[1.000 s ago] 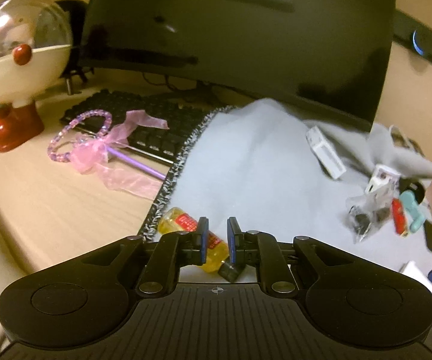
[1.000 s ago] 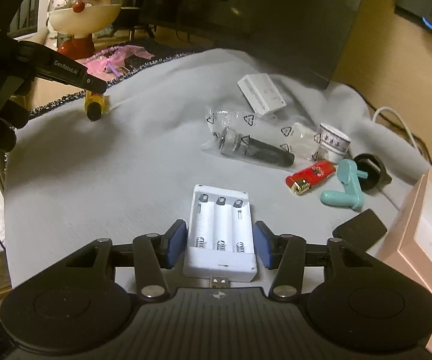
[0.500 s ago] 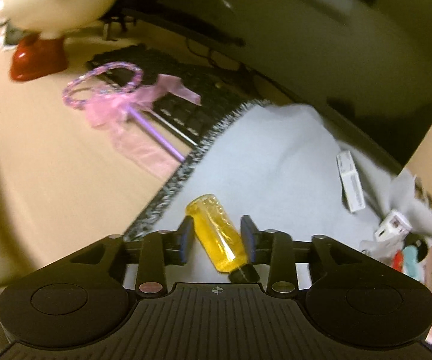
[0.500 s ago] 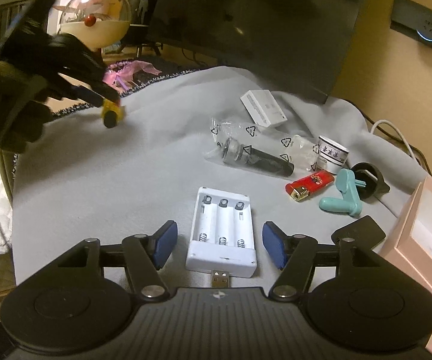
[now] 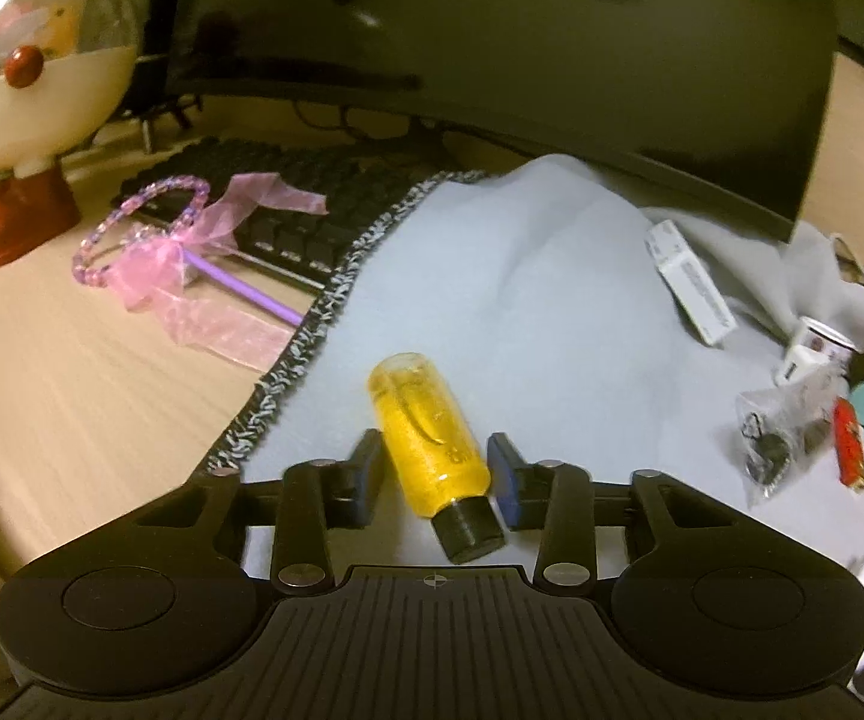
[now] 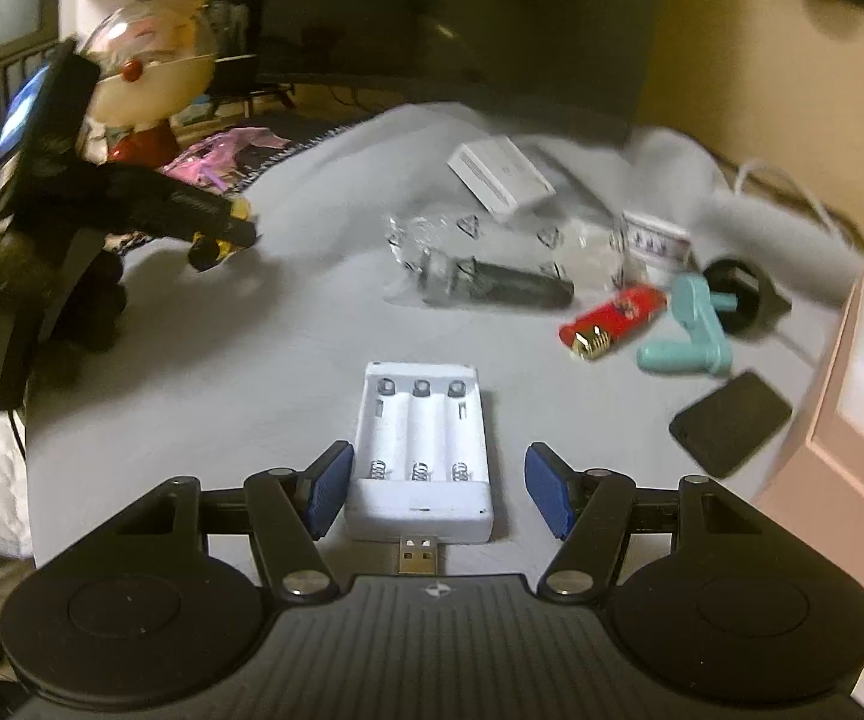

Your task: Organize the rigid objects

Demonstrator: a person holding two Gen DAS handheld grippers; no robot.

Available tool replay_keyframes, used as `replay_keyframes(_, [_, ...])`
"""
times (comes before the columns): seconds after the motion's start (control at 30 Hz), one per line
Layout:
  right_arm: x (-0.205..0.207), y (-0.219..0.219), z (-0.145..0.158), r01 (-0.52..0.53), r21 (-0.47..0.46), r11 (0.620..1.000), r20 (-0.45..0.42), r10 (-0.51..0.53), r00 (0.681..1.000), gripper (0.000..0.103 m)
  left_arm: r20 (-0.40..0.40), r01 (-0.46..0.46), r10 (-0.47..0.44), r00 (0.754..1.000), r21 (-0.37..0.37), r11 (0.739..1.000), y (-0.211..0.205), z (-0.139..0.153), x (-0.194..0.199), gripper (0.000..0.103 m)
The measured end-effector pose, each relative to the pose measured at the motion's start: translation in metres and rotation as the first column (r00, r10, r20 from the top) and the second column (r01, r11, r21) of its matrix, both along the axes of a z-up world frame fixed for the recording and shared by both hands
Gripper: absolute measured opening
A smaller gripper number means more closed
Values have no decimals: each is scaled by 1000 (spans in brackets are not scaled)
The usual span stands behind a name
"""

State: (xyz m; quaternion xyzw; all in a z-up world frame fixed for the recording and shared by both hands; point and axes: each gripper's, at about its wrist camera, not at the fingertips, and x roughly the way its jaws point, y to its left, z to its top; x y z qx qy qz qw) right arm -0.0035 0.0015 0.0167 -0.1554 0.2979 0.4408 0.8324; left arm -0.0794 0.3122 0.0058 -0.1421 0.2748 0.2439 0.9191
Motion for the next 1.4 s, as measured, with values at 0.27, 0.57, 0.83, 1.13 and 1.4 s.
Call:
replay_keyframes(0.27, [-15, -5, 7, -27, -27, 999, 49, 28, 998, 47, 18, 202, -204, 979, 65, 977, -37, 6, -15, 32])
replay_keyframes(0.57, [-33, -120, 42, 176, 5, 984, 118, -176, 977, 47, 39, 669, -669, 742, 12, 743, -154, 33, -14, 32])
replay_keyframes(0.83, [-65, -218, 80, 451, 75, 889, 283, -453, 845, 47, 270, 788, -762, 588, 20, 615, -237, 110, 106, 32])
replay_keyframes(1.13, [-62, -250, 71, 568, 71, 820, 261, -565, 783, 47, 226, 772, -740, 634, -134, 621, -258, 56, 185, 24])
replay_keyframes(1.4, [20, -216, 101, 538, 177, 824, 220, -566, 795, 47, 178, 620, -615, 768, 29, 784, -180, 57, 111, 24])
